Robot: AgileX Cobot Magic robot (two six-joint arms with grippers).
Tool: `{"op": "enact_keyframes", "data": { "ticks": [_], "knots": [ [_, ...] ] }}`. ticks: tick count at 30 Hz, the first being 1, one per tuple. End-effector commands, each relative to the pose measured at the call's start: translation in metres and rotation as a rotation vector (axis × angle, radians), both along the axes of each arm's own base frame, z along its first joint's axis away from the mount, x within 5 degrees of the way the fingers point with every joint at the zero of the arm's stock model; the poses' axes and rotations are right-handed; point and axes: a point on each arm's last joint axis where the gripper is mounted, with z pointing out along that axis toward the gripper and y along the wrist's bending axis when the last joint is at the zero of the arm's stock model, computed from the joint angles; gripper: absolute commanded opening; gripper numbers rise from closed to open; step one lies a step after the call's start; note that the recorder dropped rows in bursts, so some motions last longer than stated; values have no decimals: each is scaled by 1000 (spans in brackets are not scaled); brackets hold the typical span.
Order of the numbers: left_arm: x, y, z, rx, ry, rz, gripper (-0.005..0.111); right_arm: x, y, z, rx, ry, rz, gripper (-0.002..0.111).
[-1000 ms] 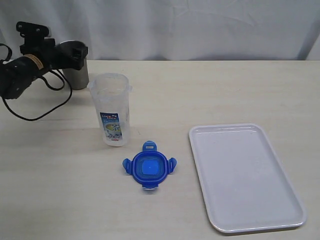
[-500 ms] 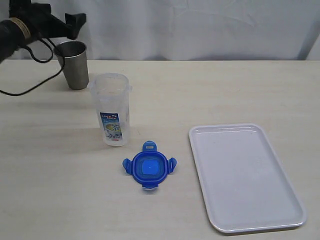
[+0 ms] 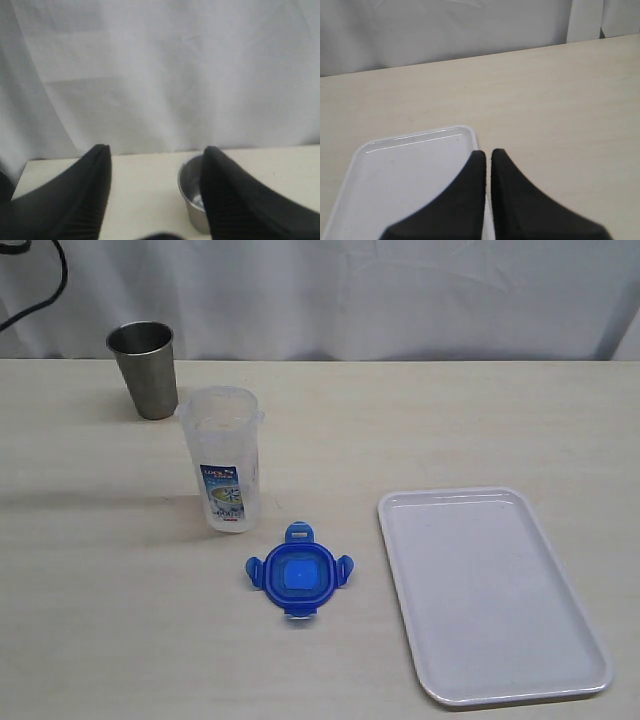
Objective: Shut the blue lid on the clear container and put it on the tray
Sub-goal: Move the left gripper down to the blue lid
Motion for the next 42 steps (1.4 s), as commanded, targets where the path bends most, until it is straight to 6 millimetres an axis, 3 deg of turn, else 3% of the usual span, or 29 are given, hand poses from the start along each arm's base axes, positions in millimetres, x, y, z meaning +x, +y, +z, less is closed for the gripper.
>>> {"op": "enact_keyframes", "data": {
  "ticks": [1, 3, 6, 9, 14, 16, 20, 21, 26, 32, 38, 42],
  "knots": [
    [-31, -22, -6, -4, 161, -49, 44, 0, 0, -1, -2, 2, 3, 4],
    [-60, -28, -16, -145, 294, -95, 44, 0, 0, -1, -2, 2, 3, 4],
    [-87, -34, -38, -231, 466, -167, 44, 0, 0, -1, -2, 2, 3, 4],
    [-121, -46, -86, -326, 693, -303, 44, 0, 0, -1, -2, 2, 3, 4],
    [-158, -51, -153, -479, 708, -335, 44, 0, 0, -1, -2, 2, 3, 4],
    [-164, -59, -168, -500, 667, -359, 44, 0, 0, -1, -2, 2, 3, 4],
    [-160, -79, -183, -504, 691, -417, 44, 0, 0, -1, -2, 2, 3, 4],
    [-156, -90, -195, -491, 736, -437, 44, 0, 0, -1, -2, 2, 3, 4],
    [-142, -108, -226, -489, 850, -446, 45, 0, 0, -1, -2, 2, 3, 4],
    [-124, -118, -231, -519, 832, -457, 45, 0, 0, -1, -2, 2, 3, 4],
    [-127, -135, -235, -540, 793, -490, 45, 0, 0, -1, -2, 2, 3, 4],
    [-123, -134, -237, -508, 751, -427, 45, 0, 0, -1, -2, 2, 3, 4]
  ]
}}
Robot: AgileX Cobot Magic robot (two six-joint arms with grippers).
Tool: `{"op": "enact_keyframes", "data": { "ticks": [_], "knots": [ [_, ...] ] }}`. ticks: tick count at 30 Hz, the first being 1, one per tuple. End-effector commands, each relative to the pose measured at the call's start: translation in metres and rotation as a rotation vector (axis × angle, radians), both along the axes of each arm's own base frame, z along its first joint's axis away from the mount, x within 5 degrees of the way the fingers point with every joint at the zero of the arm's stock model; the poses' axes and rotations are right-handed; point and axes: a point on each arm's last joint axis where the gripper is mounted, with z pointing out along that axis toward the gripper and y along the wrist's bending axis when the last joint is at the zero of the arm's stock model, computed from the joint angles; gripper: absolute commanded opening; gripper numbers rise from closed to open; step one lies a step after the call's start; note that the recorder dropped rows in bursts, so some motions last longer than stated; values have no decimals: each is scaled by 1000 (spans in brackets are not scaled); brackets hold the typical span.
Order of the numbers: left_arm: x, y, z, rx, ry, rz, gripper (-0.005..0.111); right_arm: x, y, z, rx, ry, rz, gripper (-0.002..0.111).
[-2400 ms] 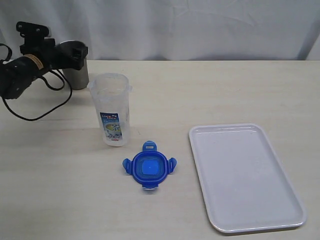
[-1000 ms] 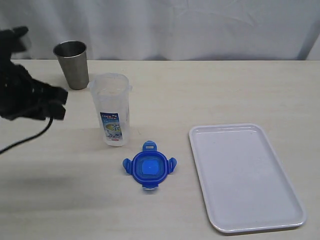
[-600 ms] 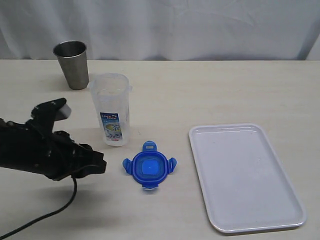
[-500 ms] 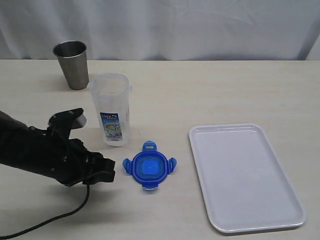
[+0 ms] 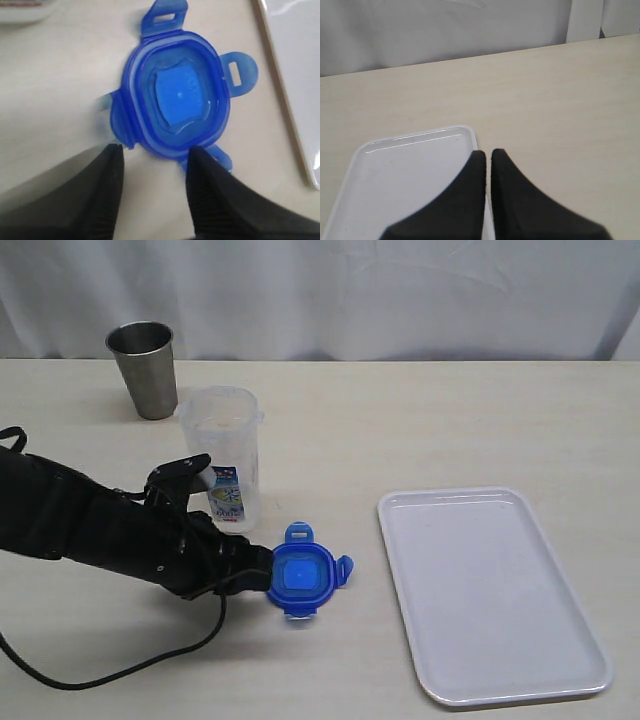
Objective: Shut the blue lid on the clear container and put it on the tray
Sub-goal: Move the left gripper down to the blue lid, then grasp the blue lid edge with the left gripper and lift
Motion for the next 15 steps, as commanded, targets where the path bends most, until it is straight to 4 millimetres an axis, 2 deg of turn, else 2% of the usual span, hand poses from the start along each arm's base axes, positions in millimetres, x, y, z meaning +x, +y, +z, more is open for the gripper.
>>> {"op": "enact_keyframes", "data": {
  "ticks": [1, 15],
  "knots": [
    [6, 0, -1, 46, -42, 61, 45, 0, 0, -1, -2, 2, 3, 4],
    [5, -1, 0, 31, -39, 49, 44, 0, 0, -1, -2, 2, 3, 4]
  ]
}}
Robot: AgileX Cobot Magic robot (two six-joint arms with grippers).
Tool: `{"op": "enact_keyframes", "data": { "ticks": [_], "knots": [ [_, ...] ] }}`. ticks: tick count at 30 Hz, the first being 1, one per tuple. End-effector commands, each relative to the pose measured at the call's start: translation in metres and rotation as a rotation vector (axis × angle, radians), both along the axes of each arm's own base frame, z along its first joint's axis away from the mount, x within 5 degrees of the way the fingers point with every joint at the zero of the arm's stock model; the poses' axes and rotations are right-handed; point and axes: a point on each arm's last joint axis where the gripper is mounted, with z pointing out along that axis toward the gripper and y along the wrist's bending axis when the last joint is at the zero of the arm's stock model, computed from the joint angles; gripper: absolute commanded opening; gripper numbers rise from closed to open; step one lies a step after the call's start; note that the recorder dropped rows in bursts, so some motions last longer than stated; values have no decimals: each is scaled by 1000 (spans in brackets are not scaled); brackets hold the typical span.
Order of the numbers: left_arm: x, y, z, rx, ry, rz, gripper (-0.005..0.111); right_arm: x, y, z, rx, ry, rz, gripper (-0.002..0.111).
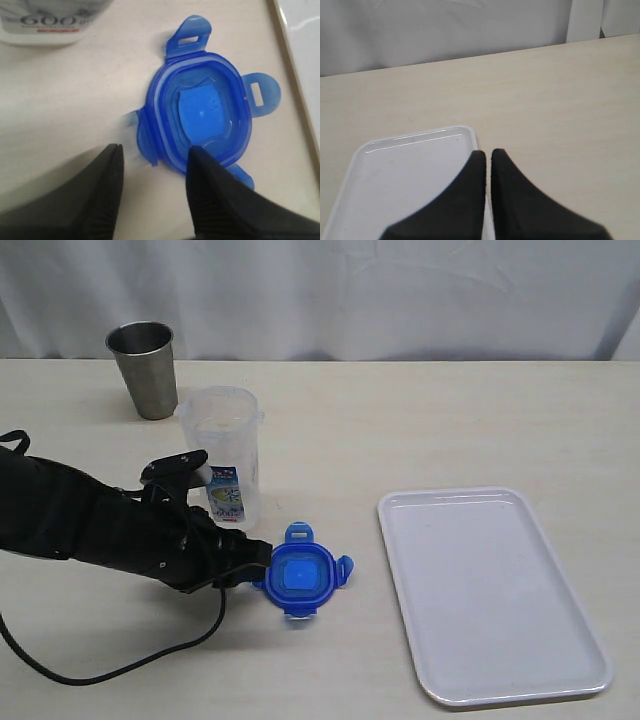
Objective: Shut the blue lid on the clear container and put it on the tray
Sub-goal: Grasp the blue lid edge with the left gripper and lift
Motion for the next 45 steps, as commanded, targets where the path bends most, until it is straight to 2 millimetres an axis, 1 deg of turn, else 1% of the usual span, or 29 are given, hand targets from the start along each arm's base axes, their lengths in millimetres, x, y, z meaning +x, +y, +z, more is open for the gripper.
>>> {"op": "enact_keyframes", "data": {
  "ticks": [1, 13, 18, 22, 25, 29, 32, 40, 41, 45],
  "knots": [
    [1, -3, 1, -17, -1, -8, 44, 0, 0, -1, -2, 2, 3, 4],
    [0, -4, -1, -16, -4, -30, 44, 0, 0, -1, -2, 2, 3, 4],
    [7, -11, -11, -40, 25, -49, 44, 0, 0, -1, -2, 2, 3, 4],
    [15, -16, -11, -52, 15, -46, 44, 0, 0, -1, -2, 2, 3, 4],
    [16, -16, -11, -51, 13, -45, 44, 0, 0, -1, -2, 2, 3, 4],
    [15, -11, -15, -9, 23, -11, 44, 0, 0, -1, -2, 2, 3, 4],
    [14, -9, -16, 21, 31, -22, 36, 0, 0, -1, -2, 2, 3, 4],
    [12, -11, -16, 13, 25, -56, 2, 0, 0, -1, -2, 2, 3, 4],
    [12, -11, -16, 10, 21, -71, 0, 0, 0, -1, -2, 2, 3, 4],
    [10, -12, -14, 8, 14, -116, 0, 0, 0, -1, -2, 2, 3, 4]
  ]
}}
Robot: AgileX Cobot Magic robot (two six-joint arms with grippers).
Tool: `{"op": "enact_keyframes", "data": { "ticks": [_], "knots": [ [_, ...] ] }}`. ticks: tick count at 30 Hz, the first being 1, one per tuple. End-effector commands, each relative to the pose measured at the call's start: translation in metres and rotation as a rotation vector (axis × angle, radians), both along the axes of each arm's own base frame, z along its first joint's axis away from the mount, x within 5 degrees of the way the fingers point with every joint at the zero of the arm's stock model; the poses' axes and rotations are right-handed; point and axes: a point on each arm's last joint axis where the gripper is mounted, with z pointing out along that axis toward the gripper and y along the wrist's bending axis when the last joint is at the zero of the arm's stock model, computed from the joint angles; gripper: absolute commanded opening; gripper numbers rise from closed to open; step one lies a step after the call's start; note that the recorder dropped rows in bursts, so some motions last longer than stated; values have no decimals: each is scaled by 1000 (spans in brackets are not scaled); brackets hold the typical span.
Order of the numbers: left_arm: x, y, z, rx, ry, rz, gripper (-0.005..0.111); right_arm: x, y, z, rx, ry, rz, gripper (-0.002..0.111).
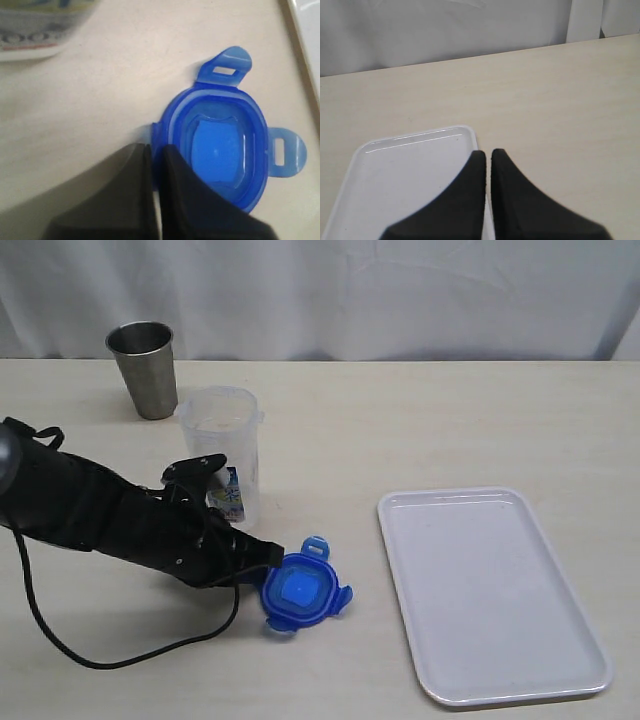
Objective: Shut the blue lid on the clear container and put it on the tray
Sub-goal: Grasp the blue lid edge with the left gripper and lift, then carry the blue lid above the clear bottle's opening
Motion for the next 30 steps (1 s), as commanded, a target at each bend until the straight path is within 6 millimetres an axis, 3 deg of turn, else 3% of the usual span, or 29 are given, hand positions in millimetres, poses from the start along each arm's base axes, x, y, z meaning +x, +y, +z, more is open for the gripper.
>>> {"op": "enact_keyframes", "data": {
  "ticks": [1, 7, 18, 23, 30],
  "knots": [
    [-5, -2, 3, -7, -5, -78, 0, 0, 0, -1, -2, 2, 3, 4],
    [-13, -2, 23, -9, -4, -163, 0, 0, 0, -1, -2, 2, 3, 4],
    [-40, 3, 98, -67, -120, -365, 0, 0, 0, -1, -2, 2, 3, 4],
    [-55, 13, 150, -99, -311, -383, 0, 0, 0, -1, -2, 2, 3, 4],
    [-73, 42, 218, 5, -744, -294, 0, 0, 0, -1, -2, 2, 3, 4]
  ]
}}
